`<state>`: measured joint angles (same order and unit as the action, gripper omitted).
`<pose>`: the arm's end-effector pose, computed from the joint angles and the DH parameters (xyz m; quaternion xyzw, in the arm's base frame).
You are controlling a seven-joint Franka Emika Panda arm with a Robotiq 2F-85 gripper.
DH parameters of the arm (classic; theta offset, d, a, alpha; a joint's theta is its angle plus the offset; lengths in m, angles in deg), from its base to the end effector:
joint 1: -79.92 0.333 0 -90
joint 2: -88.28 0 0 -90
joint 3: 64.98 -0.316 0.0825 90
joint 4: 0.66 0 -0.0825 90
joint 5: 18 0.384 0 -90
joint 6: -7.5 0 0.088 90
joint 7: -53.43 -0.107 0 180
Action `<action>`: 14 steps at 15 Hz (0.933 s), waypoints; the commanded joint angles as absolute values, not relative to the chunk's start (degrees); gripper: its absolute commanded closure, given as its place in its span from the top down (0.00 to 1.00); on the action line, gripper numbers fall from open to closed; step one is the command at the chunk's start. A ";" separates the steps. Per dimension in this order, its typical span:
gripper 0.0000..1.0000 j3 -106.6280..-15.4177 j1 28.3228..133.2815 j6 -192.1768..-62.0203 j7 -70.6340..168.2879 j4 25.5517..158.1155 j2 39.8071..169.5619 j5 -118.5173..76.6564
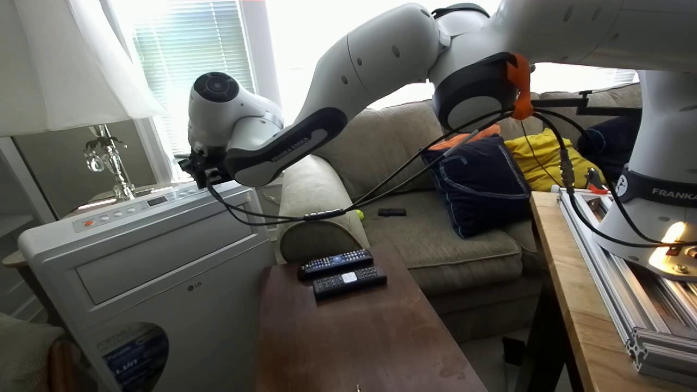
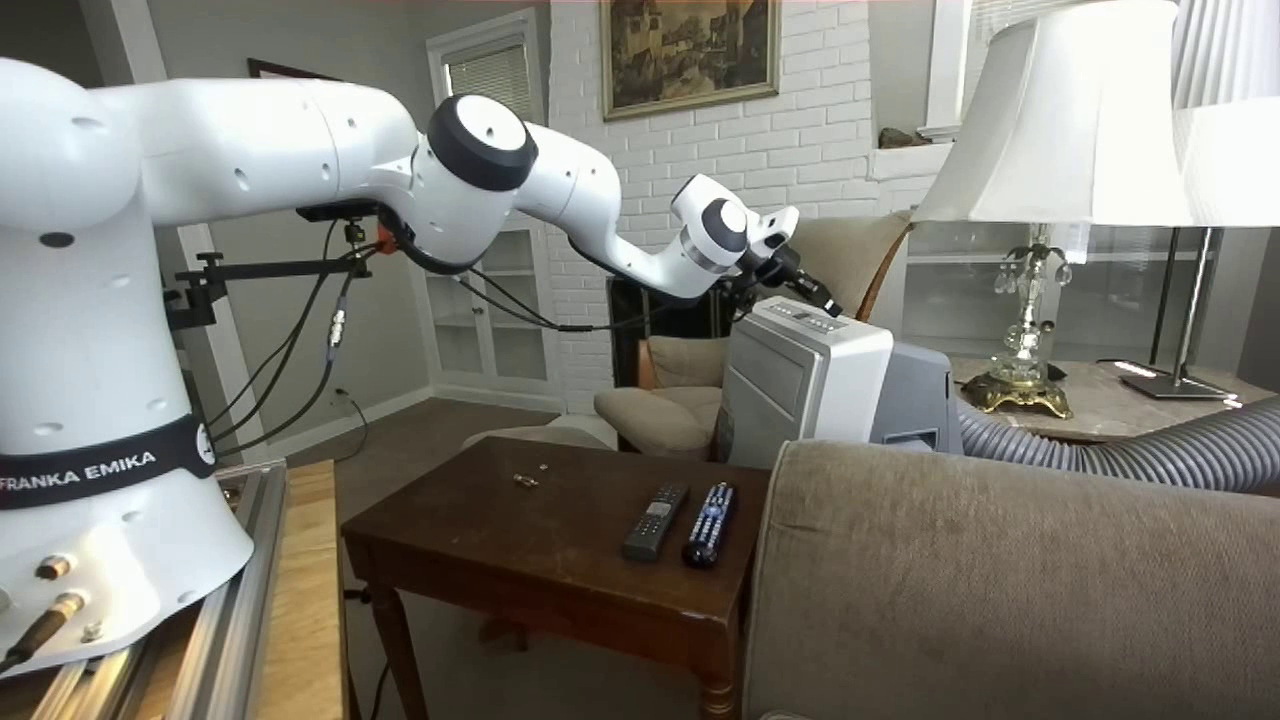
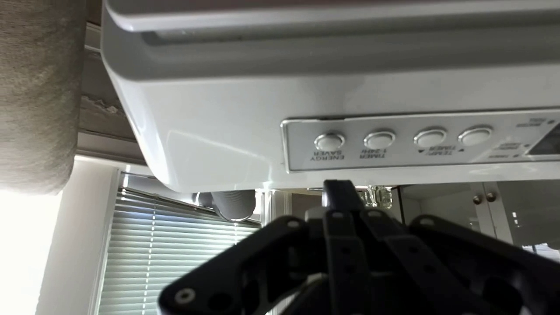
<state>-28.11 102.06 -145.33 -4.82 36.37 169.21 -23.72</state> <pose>0.8342 0.1437 0.2153 0.8754 -0.2016 0.4302 0.0891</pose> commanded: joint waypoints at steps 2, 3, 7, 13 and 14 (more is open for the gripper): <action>0.00 -29.07 103.11 -142.30 -5.11 38.02 167.59 -23.05; 0.00 -29.15 103.18 -142.06 -5.16 38.05 167.49 -23.08; 0.00 -29.03 103.59 -141.02 -5.42 38.16 167.21 -23.23; 0.00 -28.39 103.67 -140.15 -6.16 38.30 167.17 -23.43; 0.00 -28.23 103.70 -139.88 -6.37 38.43 167.07 -23.45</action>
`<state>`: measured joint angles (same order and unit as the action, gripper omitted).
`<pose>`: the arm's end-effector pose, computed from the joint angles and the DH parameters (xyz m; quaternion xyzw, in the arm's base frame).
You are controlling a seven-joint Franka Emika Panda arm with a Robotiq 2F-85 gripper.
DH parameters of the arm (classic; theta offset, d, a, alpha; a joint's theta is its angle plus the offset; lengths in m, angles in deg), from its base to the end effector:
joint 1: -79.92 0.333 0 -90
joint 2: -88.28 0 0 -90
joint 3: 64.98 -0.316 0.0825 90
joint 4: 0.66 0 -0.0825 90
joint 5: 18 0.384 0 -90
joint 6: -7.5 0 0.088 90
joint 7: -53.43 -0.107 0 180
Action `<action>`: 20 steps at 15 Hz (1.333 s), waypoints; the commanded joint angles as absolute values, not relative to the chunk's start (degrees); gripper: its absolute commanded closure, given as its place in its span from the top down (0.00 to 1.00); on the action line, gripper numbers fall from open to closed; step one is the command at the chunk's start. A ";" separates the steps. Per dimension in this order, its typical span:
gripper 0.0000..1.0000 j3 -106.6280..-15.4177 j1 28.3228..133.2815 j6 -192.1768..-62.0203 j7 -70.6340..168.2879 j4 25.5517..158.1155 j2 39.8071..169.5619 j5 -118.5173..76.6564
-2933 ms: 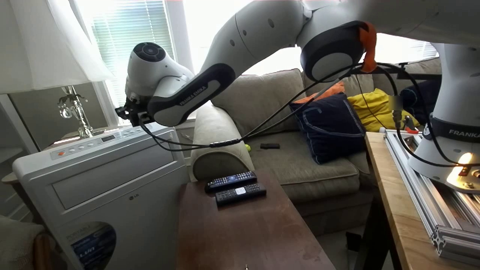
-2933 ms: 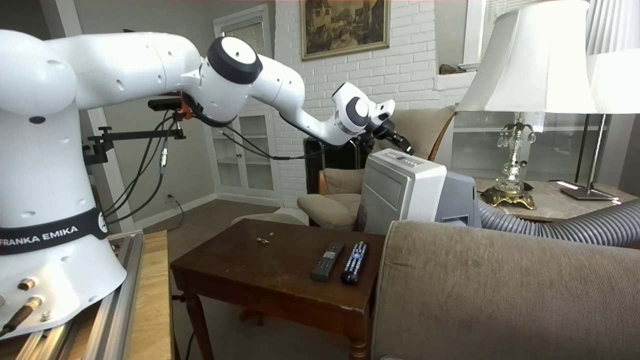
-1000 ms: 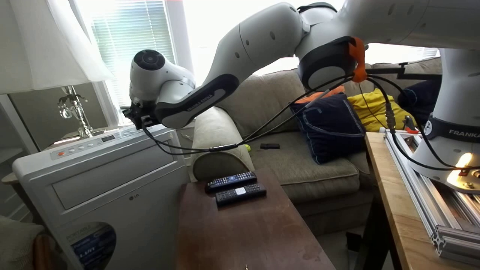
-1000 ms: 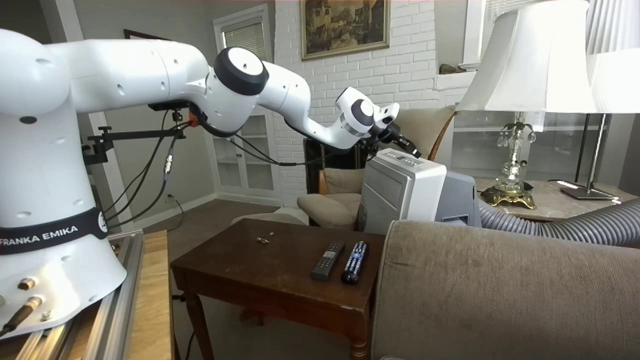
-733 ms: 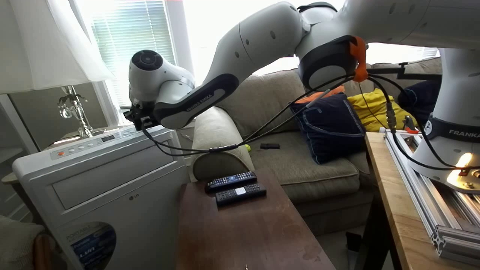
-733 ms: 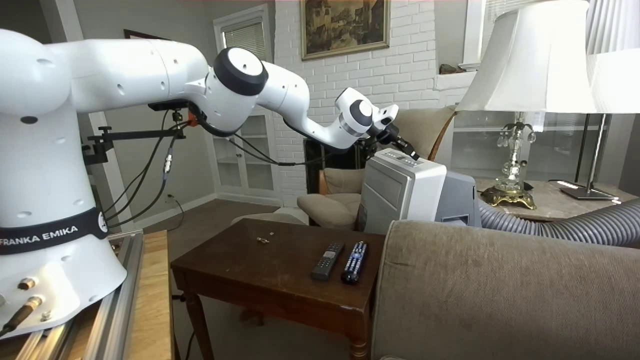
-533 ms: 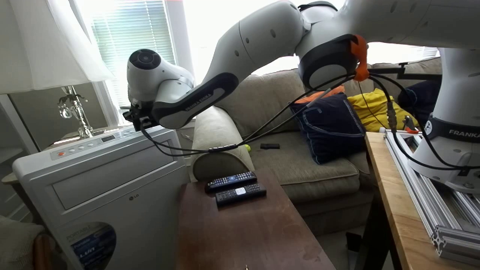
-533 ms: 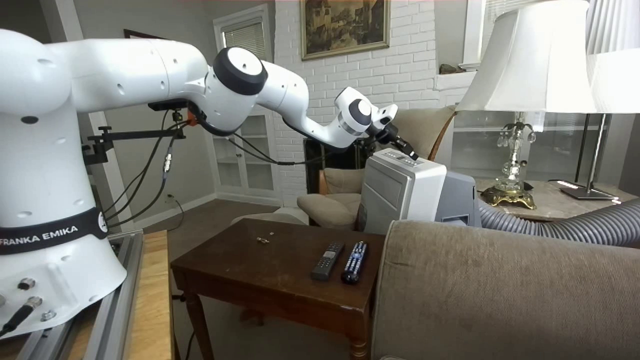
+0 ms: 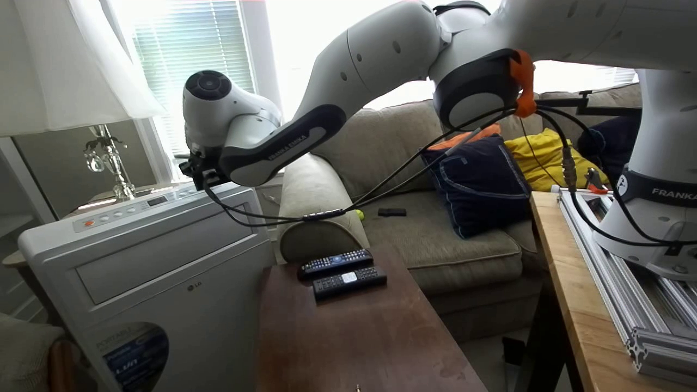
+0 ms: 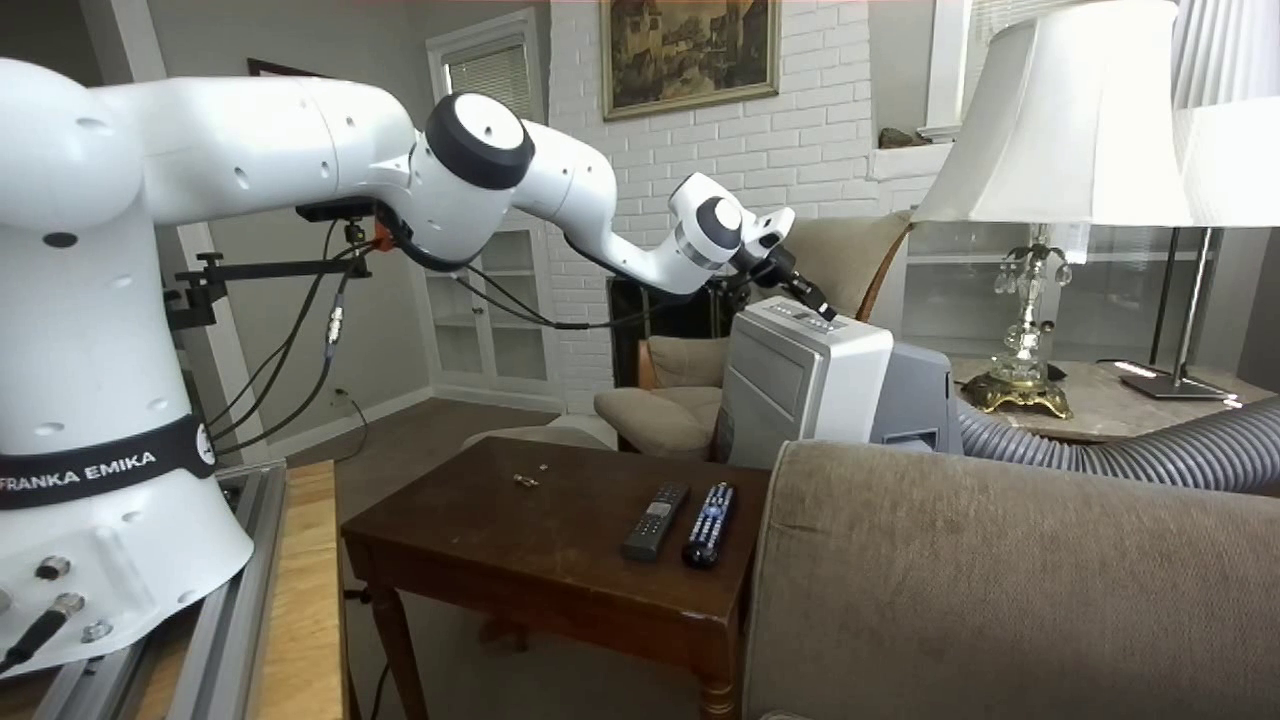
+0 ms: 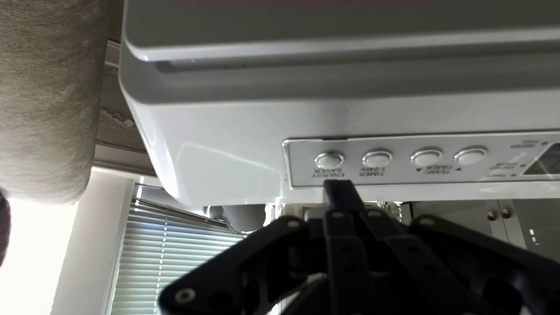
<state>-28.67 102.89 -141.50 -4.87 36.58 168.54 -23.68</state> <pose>0.8318 0.1511 0.2150 0.8812 -0.2126 0.4100 0.1012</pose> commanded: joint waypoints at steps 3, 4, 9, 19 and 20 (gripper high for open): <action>0.00 -27.65 103.76 -139.26 -6.93 38.60 166.95 -23.55; 0.00 -27.65 103.75 -139.13 -6.95 38.64 166.95 -23.49; 0.00 -27.78 103.95 -138.68 -6.71 38.91 166.88 -23.43; 0.00 -27.83 105.30 -139.34 -6.73 40.67 165.54 -23.37; 0.00 -27.76 105.37 -139.38 -6.86 40.89 165.26 -23.35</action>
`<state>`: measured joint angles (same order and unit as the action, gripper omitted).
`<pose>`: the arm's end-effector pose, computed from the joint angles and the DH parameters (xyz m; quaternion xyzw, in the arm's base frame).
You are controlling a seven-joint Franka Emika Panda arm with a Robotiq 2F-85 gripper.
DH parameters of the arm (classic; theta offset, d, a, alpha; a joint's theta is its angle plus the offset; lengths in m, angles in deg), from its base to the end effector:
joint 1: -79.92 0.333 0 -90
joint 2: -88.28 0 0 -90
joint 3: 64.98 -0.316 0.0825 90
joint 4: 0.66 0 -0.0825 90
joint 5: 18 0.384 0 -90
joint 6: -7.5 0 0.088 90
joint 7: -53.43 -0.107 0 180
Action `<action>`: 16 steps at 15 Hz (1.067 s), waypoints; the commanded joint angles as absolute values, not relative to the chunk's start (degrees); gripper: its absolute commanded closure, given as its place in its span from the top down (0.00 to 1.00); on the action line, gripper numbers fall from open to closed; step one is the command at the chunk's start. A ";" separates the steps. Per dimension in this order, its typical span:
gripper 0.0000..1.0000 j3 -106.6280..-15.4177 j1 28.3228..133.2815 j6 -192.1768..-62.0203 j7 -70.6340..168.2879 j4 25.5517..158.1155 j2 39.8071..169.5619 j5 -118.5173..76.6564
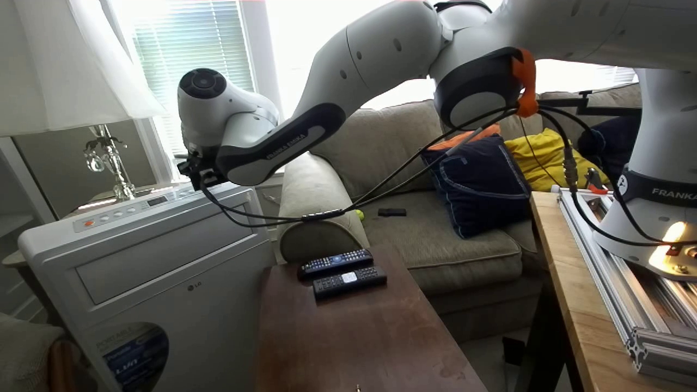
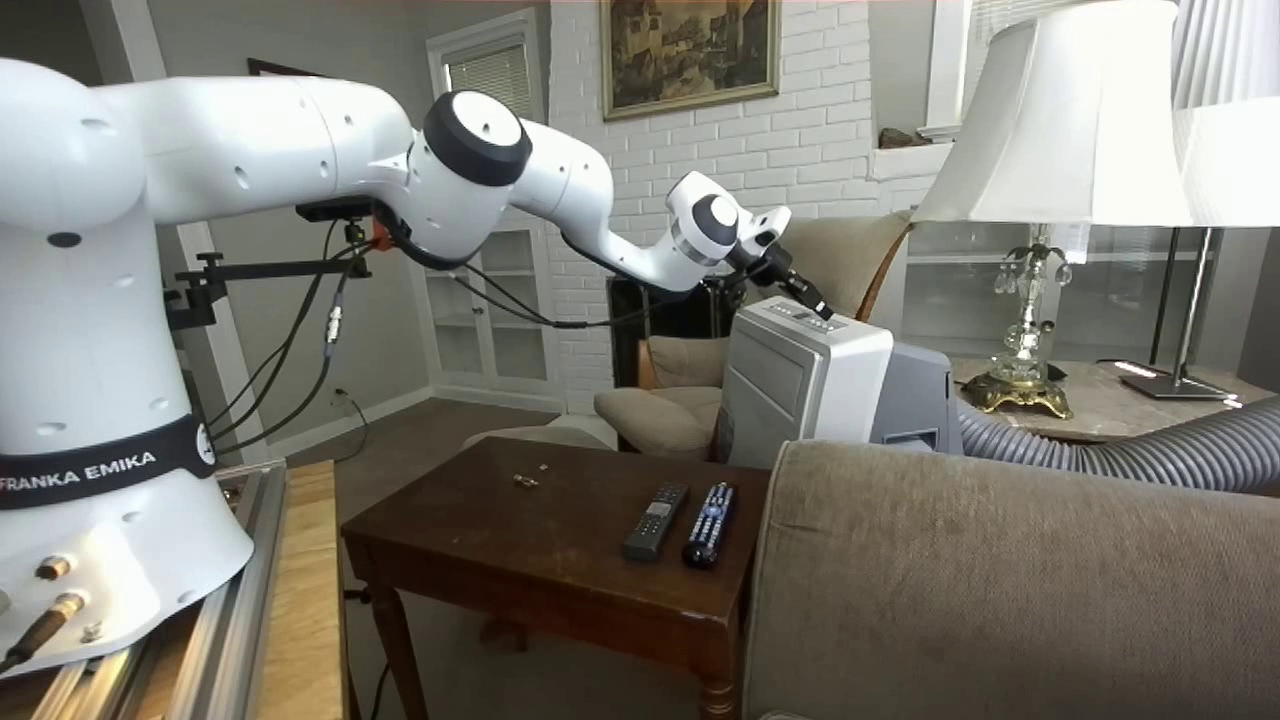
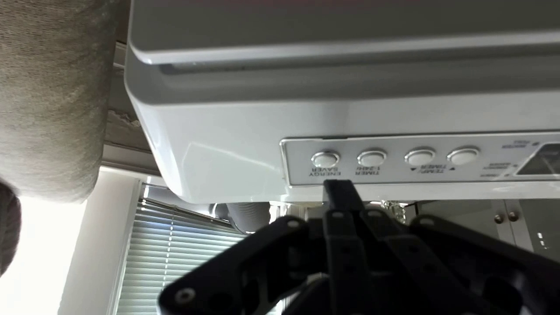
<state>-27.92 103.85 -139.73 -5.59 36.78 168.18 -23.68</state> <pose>0.8302 0.1579 0.2181 0.8808 -0.2172 0.4061 0.1095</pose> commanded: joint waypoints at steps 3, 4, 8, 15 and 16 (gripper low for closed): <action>0.00 -27.72 105.83 -139.64 -6.94 42.51 163.95 -23.41; 0.00 -27.66 106.11 -139.59 -6.96 43.46 163.49 -23.48; 0.00 -27.87 107.24 -140.12 -6.75 47.15 161.80 -23.49; 0.00 -27.42 109.09 -141.55 -7.40 51.39 161.10 -23.61; 0.00 -27.27 109.21 -141.78 -7.72 51.59 161.19 -23.60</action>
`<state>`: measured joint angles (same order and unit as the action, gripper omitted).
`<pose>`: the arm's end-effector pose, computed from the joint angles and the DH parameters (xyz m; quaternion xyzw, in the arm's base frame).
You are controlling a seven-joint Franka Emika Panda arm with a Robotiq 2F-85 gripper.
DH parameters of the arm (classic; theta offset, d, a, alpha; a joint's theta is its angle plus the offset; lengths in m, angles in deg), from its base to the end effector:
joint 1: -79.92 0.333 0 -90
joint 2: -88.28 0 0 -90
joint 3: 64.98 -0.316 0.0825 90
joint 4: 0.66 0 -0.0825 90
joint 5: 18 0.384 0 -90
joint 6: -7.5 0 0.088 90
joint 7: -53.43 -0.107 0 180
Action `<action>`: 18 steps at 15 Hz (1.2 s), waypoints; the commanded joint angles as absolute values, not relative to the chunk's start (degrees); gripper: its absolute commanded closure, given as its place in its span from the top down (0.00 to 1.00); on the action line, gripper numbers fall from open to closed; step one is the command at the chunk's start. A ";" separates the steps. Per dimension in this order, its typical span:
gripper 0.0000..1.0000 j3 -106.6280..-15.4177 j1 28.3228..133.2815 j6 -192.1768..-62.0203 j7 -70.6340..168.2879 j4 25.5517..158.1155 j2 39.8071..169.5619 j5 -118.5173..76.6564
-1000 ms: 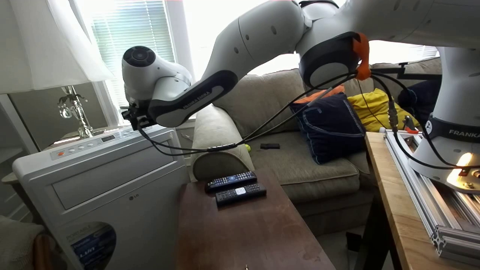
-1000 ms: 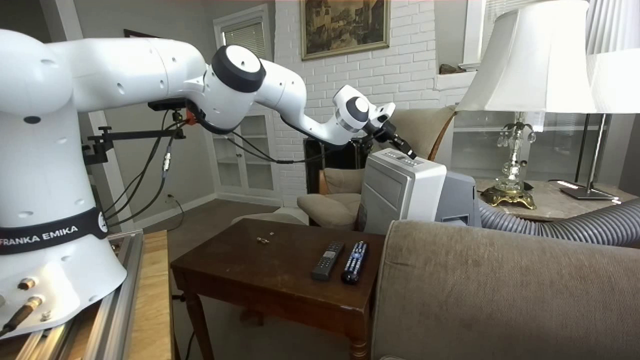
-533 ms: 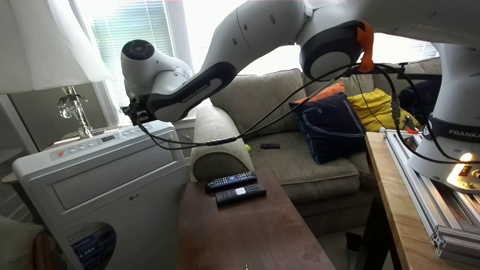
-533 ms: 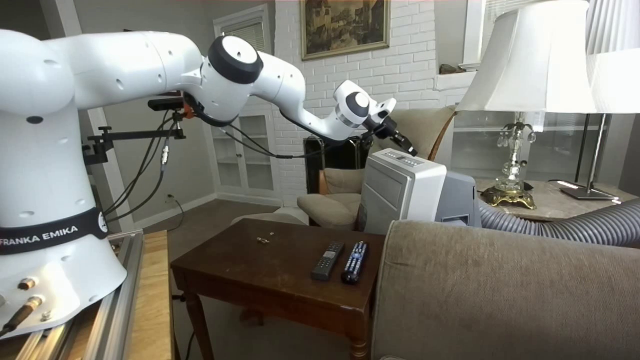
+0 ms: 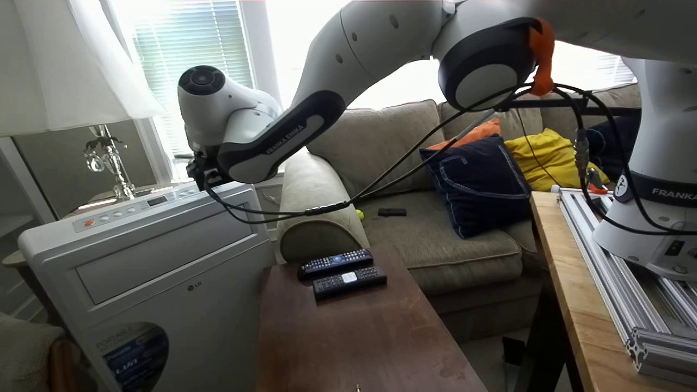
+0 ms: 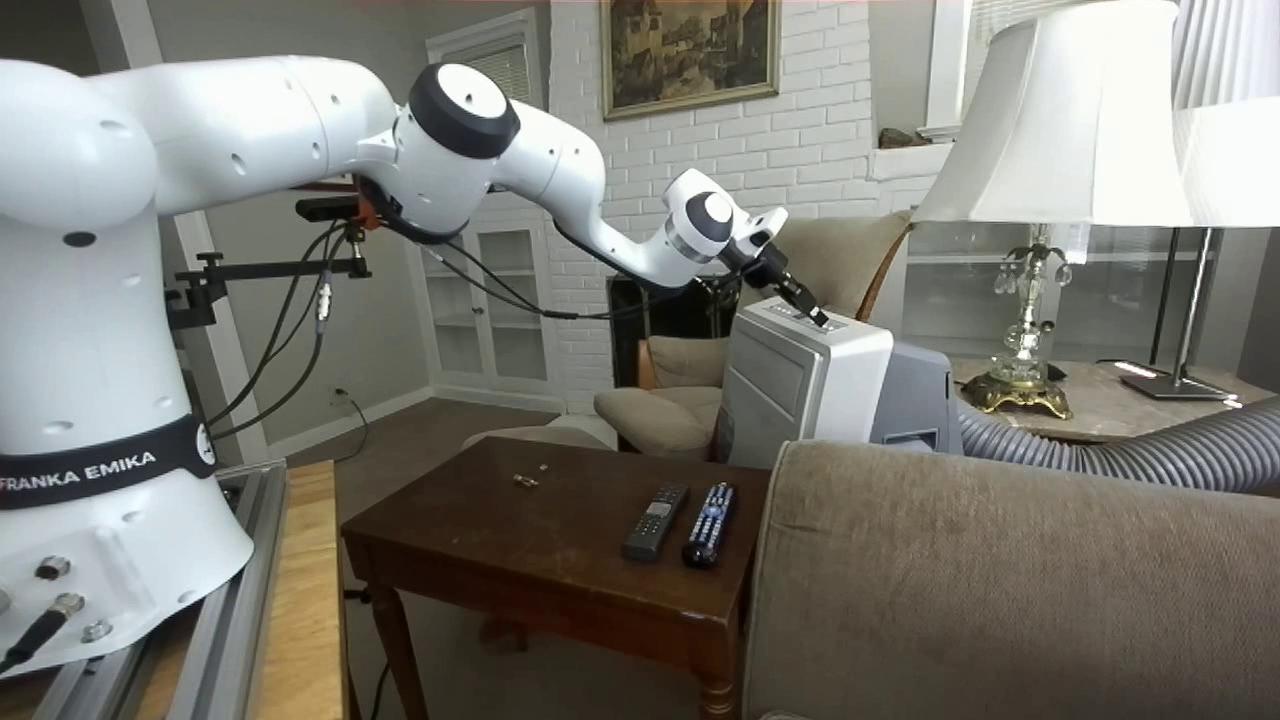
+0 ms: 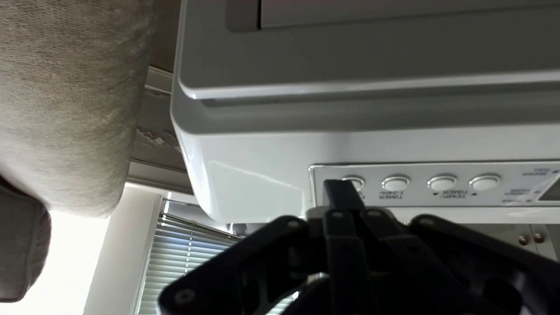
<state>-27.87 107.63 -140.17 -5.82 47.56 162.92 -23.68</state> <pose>0.8187 0.1555 0.2159 0.8871 -0.2329 0.3788 0.1238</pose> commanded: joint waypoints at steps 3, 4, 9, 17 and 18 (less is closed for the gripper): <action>0.00 -26.98 109.58 -142.12 -8.23 52.06 161.20 -23.65; 0.00 -26.87 109.65 -142.23 -8.48 52.05 161.20 -23.69; 0.00 -25.96 109.81 -142.58 -9.43 51.18 161.40 -23.73; 0.00 -24.79 109.32 -143.23 -10.16 49.28 162.75 -23.73; 0.00 -24.78 109.30 -143.38 -10.16 49.19 162.83 -23.73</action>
